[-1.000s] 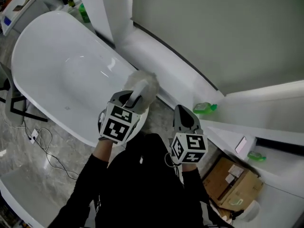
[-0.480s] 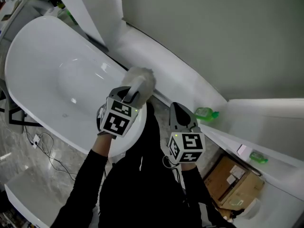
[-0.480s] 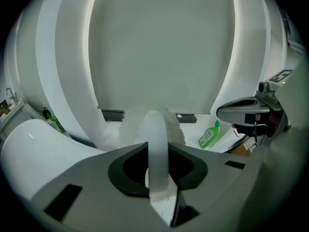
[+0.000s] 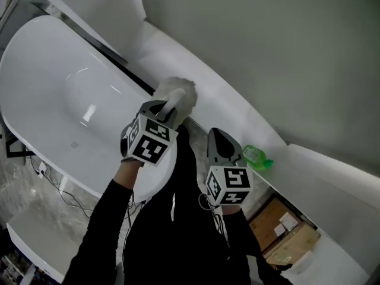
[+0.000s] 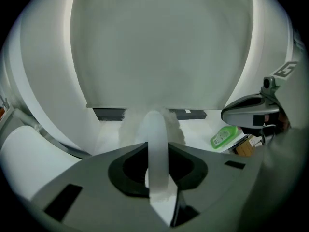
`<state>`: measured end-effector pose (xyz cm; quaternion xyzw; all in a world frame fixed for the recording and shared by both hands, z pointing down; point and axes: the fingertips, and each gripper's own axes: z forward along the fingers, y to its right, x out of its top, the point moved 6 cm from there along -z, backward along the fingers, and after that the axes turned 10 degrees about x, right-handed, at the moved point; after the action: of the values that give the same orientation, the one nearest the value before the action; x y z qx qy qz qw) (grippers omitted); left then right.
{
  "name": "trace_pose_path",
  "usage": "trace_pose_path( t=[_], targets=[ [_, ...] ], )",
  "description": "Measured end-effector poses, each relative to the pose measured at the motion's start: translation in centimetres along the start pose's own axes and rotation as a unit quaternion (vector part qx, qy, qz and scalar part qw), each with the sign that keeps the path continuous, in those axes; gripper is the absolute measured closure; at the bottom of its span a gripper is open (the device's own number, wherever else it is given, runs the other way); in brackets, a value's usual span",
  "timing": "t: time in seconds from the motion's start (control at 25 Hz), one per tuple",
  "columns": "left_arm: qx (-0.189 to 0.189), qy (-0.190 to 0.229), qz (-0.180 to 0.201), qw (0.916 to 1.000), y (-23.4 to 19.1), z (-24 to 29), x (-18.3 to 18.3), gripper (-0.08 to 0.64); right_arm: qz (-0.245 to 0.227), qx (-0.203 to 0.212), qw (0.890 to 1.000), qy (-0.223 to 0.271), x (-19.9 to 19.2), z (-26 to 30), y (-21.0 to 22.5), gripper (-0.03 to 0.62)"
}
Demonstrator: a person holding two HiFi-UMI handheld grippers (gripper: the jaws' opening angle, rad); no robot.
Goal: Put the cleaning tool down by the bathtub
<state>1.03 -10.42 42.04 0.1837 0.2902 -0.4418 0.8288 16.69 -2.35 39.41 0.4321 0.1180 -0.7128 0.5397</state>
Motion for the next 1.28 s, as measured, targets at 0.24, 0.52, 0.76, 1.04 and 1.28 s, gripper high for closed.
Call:
trace_pose_path(
  t=[0.24, 0.52, 0.76, 1.04, 1.28],
  targets=[
    [0.004, -0.030, -0.006, 0.9995, -2.2, 5.5, -0.2, 0.466, 0.008, 0.025, 0.999, -0.028, 0.1, 3.8, 1.2, 0.592],
    [0.012, -0.054, -0.018, 0.9983, -3.9, 12.0, -0.4, 0.466, 0.015, 0.042, 0.998, -0.049, -0.2, 7.2, 3.3, 0.592],
    [0.009, -0.080, -0.011, 0.9967, -4.5, 16.3, -1.3, 0.466, 0.017, 0.044, 0.997, -0.065, -0.2, 8.7, 5.1, 0.592],
    [0.000, -0.101, -0.003, 0.9949, -5.0, 18.7, -2.6, 0.466, 0.024, 0.038, 0.996, -0.079, -0.2, 9.4, 5.9, 0.592],
    [0.000, -0.119, -0.002, 0.9929, -5.3, 20.2, -3.7, 0.466, 0.032, 0.040, 0.994, -0.092, -0.8, 10.2, 6.0, 0.591]
  ],
)
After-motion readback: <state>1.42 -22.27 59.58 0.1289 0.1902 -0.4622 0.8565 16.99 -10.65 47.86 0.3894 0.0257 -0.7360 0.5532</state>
